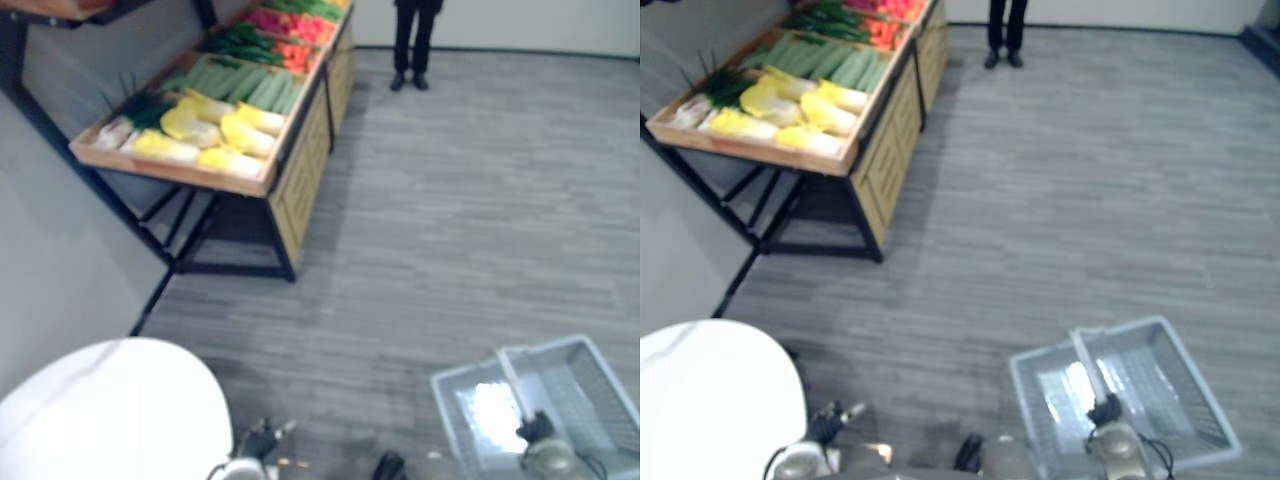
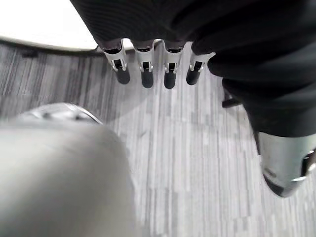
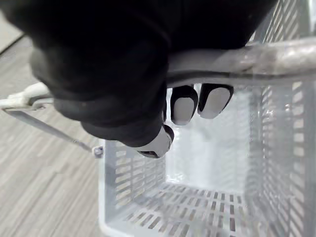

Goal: Pick vegetable in the basket

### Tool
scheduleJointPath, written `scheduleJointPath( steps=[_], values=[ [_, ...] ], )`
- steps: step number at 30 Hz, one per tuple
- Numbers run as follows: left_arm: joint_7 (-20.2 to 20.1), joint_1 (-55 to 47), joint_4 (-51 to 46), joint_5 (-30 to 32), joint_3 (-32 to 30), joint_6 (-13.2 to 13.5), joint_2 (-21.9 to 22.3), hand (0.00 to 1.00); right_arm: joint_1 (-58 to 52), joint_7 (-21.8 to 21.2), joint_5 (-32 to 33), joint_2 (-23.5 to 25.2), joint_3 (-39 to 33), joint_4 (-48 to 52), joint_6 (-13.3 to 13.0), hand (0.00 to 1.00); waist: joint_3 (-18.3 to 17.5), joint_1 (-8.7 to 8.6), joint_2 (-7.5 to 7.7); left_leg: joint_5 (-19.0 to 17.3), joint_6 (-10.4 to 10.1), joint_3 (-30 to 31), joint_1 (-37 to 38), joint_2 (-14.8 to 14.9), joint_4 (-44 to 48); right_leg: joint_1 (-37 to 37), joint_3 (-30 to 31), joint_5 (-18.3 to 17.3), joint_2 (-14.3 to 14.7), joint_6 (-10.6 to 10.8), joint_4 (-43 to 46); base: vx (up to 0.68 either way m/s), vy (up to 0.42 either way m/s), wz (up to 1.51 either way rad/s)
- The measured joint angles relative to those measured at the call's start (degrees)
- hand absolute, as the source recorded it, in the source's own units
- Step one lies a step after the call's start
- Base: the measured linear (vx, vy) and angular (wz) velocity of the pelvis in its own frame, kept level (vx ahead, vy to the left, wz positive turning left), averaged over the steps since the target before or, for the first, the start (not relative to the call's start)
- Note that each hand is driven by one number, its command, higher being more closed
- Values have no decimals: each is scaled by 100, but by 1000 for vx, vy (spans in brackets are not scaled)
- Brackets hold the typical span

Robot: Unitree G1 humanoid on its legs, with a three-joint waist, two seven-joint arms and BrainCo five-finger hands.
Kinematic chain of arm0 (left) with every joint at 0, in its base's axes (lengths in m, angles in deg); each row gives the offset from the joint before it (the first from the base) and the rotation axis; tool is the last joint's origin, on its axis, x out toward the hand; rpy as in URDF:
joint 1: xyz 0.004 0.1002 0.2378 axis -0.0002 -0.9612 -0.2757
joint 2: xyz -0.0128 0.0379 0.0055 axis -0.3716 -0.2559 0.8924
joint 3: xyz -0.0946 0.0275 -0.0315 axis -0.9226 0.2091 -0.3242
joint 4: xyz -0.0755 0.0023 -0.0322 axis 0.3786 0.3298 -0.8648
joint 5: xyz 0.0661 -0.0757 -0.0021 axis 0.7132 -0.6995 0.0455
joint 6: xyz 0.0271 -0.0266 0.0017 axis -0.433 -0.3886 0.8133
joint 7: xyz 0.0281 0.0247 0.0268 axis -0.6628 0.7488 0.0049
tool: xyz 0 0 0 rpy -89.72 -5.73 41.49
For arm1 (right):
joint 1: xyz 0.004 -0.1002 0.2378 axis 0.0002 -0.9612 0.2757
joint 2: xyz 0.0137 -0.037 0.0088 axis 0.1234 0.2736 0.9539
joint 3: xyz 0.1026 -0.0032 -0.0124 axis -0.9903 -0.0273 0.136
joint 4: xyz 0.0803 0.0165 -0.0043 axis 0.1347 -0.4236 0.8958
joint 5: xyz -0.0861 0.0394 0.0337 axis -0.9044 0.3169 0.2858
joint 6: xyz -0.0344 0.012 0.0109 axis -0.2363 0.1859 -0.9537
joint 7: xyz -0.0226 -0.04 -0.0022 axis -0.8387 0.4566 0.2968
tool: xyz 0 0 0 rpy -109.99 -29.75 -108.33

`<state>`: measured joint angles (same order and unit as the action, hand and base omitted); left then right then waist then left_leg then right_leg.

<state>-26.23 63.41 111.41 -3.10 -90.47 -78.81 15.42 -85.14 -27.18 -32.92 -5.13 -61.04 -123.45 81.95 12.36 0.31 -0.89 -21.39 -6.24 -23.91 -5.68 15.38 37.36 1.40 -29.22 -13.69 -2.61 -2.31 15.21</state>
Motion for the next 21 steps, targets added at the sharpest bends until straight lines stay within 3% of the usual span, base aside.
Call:
scheduleJointPath(
  steps=[3, 6, 9, 11, 12, 13, 14, 15, 16, 18, 20, 21],
  values=[
    [12, -110, 7, -1, -111, -7, 5, 0, -36, -8, 27, -4, -231, -400, 59, 100, 8, 25, 1, 252, 38, 115, -369, -439, -832, -216, 478, 217, 168, 192, -549, 90, -20, -83],
    [7, -149, 8, -2, -112, -6, 7, 0, -58, -15, 37, 56, -329, -558, 60, 100, 16, 121, 5, 683, 142, 115, -466, -623, -1560, -444, 828, 322, 360, 232, -846, 196, 27, -91],
    [4, -114, 3, -3, -156, 2, 10, 0, -147, -54, 62, 82, -369, -671, 86, 100, -8, 173, 46, 1078, 552, 180, -473, -751, -1886, -661, 1170, 288, 505, 231, -1036, 267, 85, -62],
    [6, -122, 21, -2, -218, -5, -23, 0, -174, -63, 65, 174, -473, -671, 30, 100, -28, 169, 139, 1224, 757, 273, -285, -961, -2040, -644, 1303, 1, 380, 423, -681, 351, 132, -40],
    [10, -107, 23, -5, -211, -6, -81, 0, -260, -68, 73, 283, -563, -671, 9, 100, -36, 163, 255, 1200, 842, 252, 8, -1092, -2231, -570, 1316, -213, 164, 673, -73, 308, 99, -12],
    [15, -115, 37, -14, -196, -5, -92, 0, -297, -83, 78, 336, -564, -671, -3, 100, -12, 169, 384, 1162, 848, 241, 184, -1188, -2405, -296, 1317, -238, -15, 716, 720, 366, 123, -3],
    [19, -112, 60, -19, -180, -7, -125, 0, -307, -78, 82, 391, -618, -670, -2, 100, -60, 154, 327, 1138, 833, 249, 391, -1248, -2565, 13, 1320, -195, -202, 778, 1598, 371, 128, 10],
    [7, -106, 63, -21, -104, -15, -201, 0, -315, -102, 82, 447, -737, -670, -1, 100, -22, 123, 400, 1115, 833, 273, 699, -1313, -2711, 416, 1339, 82, -492, 1050, 2818, 448, 131, 34],
    [4, -84, 62, -22, -65, -17, -256, 0, -354, -99, 92, 509, -801, -671, 0, 100, 8, 97, 451, 1050, 868, 392, 942, -1343, -2770, 690, 1321, 218, -721, 1040, 3660, 400, 78, 45],
    [0, -9, 61, -33, -19, -18, -295, 0, -357, -97, 216, 517, -900, -669, 3, 100, 25, -39, 427, 1039, 867, 740, 1241, -1306, -2969, 924, 1116, 140, -986, 914, 4144, 373, 7, 72],
    [-2, 83, 57, -44, 11, -18, -335, 0, -340, -99, 251, 523, -998, -664, -4, 100, 71, -147, 359, 1045, 855, 972, 1536, -1123, -3190, 1074, 960, 79, -1028, 816, 3814, 435, -104, 76],
    [-2, 131, 58, -44, 9, -18, -333, 0, -319, -102, 273, 534, -996, -650, -36, 100, 87, -177, 333, 1043, 845, 1082, 1688, -975, -3292, 1160, 896, 73, -989, 802, 3242, 451, -185, 61]
  ],
)
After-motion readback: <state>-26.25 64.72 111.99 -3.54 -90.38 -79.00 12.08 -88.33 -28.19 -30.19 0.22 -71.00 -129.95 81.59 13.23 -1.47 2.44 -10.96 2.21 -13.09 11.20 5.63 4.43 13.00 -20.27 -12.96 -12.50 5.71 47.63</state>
